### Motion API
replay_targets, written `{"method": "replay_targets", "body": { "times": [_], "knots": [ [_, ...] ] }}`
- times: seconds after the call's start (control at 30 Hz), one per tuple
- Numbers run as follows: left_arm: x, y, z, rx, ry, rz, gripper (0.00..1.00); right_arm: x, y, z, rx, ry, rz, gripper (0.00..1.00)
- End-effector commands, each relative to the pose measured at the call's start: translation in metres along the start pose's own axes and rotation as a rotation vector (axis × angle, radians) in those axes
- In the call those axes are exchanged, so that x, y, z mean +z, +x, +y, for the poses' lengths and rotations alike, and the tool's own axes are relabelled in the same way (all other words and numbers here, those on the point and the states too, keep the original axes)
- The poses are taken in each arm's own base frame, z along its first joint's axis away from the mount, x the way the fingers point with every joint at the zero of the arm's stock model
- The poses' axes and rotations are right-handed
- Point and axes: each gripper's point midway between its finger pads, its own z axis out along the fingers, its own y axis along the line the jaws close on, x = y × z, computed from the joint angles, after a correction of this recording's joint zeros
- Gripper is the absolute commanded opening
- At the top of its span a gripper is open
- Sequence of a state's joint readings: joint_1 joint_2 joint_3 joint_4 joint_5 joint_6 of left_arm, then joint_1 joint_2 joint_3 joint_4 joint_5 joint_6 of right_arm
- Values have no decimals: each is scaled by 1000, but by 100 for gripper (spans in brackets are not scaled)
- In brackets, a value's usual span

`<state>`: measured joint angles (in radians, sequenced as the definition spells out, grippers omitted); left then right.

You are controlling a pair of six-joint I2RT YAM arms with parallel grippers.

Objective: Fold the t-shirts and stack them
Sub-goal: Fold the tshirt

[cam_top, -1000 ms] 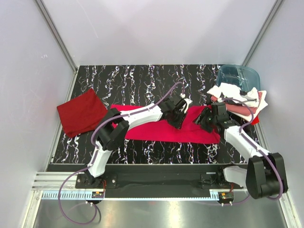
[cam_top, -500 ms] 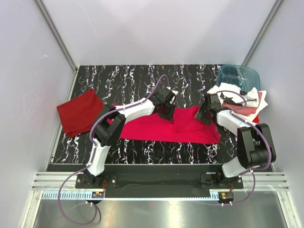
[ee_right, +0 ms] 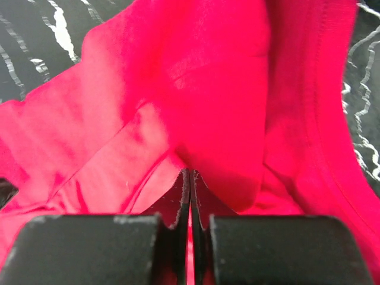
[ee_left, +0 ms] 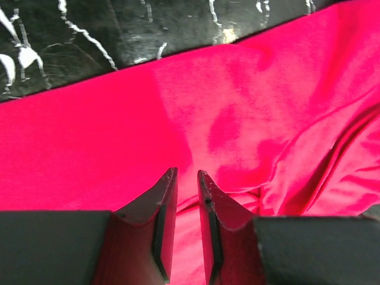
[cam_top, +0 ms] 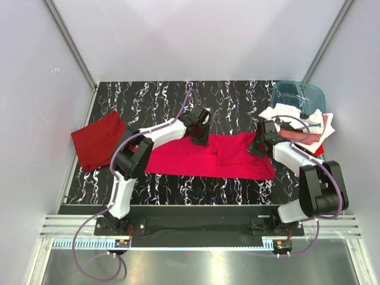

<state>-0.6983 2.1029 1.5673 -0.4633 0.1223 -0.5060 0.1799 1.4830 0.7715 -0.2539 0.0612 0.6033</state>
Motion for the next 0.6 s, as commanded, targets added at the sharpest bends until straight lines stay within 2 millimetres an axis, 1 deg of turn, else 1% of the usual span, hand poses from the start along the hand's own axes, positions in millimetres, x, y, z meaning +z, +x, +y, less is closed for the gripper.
{"method": "replay_targets", "body": {
  "times": [0.0, 0.1, 0.13, 0.2, 0.27, 0.3, 0.37, 0.43, 0.47, 0.5, 0.53, 0.57],
  "knots": [
    [-7, -8, -7, -12, 16, -33, 24, -17, -14, 4, 10, -36, -77, 0],
    [-6, -8, -6, -11, 13, -29, 24, -26, -12, 3, 20, -47, -88, 0],
    [-6, -8, -6, -10, 7, -31, 24, -31, -14, 4, 22, -57, -101, 0],
    [-5, -9, -5, -10, 1, -31, 24, -36, -11, 1, 29, -59, -102, 0],
    [-3, -7, -1, -13, -14, -26, 24, -45, -11, 0, 46, -65, -123, 1],
    [-3, -7, 1, -15, -21, -25, 24, -47, -7, -4, 58, -61, -119, 2],
    [-1, -8, 5, -23, -40, -22, 23, -56, -4, -3, 82, -87, -133, 6],
    [-1, -7, 7, -32, -50, -13, 23, -59, 6, -12, 112, -73, -123, 8],
    [-1, -7, 7, -33, -52, -13, 23, -66, 4, -11, 125, -91, -144, 8],
    [-2, -7, 8, -36, -51, -13, 23, -67, 12, -14, 131, -97, -135, 9],
    [-2, -7, 8, -36, -52, -11, 23, -74, 10, -11, 146, -126, -154, 12],
    [-4, -7, 7, -36, -50, -12, 23, -76, 14, -12, 155, -138, -152, 15]
  ]
}}
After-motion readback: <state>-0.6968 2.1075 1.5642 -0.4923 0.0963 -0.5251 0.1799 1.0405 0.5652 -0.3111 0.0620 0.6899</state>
